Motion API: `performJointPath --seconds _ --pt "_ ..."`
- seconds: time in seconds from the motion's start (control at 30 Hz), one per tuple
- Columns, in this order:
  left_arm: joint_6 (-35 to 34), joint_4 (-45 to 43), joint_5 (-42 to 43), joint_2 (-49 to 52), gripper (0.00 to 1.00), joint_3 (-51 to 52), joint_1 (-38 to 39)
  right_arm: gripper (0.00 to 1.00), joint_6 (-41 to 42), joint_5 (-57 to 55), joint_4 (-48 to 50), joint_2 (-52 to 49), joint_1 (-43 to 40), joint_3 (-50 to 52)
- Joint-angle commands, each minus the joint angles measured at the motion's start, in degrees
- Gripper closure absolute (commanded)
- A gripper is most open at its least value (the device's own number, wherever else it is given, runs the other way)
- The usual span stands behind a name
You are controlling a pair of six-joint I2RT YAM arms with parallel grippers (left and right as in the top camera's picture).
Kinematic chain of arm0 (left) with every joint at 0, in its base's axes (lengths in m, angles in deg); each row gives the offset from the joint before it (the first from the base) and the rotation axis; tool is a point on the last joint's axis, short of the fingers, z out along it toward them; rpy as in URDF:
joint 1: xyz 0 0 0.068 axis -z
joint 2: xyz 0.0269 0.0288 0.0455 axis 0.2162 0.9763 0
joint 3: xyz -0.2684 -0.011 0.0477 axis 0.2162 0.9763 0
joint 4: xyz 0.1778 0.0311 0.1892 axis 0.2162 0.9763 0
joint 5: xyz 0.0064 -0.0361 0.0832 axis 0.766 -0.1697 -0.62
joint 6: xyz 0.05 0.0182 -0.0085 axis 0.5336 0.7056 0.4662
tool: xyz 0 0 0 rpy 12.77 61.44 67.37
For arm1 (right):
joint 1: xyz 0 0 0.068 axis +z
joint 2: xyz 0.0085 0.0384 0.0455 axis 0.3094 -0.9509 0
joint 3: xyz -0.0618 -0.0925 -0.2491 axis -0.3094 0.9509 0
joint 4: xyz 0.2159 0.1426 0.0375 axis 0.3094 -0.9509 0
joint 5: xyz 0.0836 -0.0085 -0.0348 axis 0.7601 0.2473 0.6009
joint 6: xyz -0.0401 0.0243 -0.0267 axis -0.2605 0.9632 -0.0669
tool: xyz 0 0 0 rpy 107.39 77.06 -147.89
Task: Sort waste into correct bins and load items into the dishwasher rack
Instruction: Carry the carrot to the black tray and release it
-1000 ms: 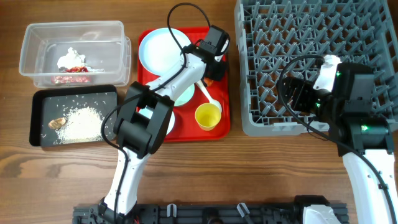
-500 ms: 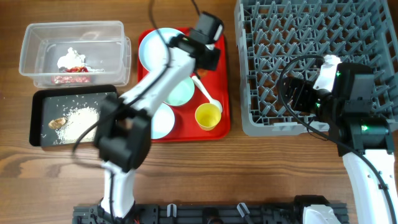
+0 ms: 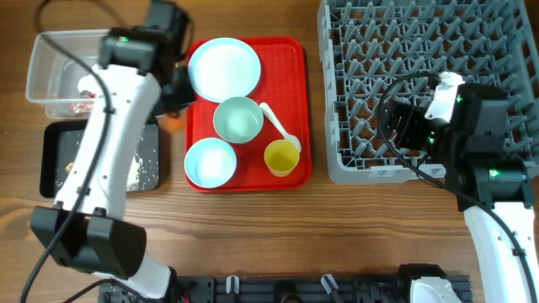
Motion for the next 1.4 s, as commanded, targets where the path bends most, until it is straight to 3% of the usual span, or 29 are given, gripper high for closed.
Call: performJointPath --seconds 0.0,0.2,0.47,0.6,0.67,0.7,0.83,1.13,1.27,1.3,1.37 --pt "-6.05 2.60 -5.77 -0.96 0.93 2.75 -5.70 0.00 0.81 -0.72 0.24 -0.44 0.22 -1.11" --pt "-7.34 -2.93 -5.75 -0.96 0.93 12.39 -15.26 0.00 0.81 -0.72 0.09 -0.44 0.22 -1.11" --pt "-15.04 -25.03 -5.68 -0.94 0.96 32.89 -26.53 0.00 0.79 -0.72 -0.70 -0.44 0.22 -1.11" --pt "-16.28 -39.04 0.48 -0.94 0.82 40.79 -31.12 0.00 0.74 -0.72 -0.83 -0.44 0.22 -1.11" --pt "-16.28 -41.68 3.06 -0.94 0.77 42.12 -32.06 0.00 0.81 -0.72 -0.83 -0.44 0.22 -1.11" --pt "-16.28 -42.25 4.00 -0.94 0.76 42.23 -32.37 0.00 0.85 -0.72 -0.90 -0.44 0.22 -1.11" --pt "-16.28 -44.83 4.46 -0.96 0.58 42.21 -32.44 0.00 0.83 -0.72 -0.98 -0.44 0.22 -1.11" --pt "-15.23 -43.08 6.34 -3.74 0.53 36.83 -32.44 0.00 0.83 -0.70 -1.16 -0.44 0.22 -1.11" --pt "-10.73 -37.51 7.30 -8.85 0.52 30.71 -31.98 0.00 0.85 -0.70 -1.14 -0.44 0.22 -1.11" --pt "-8.96 -36.50 8.57 -9.92 0.44 29.66 -31.67 0.00 0.85 -0.70 -1.11 -0.44 0.22 -1.11" --pt "-1.81 -33.99 14.67 -12.98 0.39 27.39 -30.16 0.00 0.87 -0.70 -1.07 -0.44 0.22 -1.11"
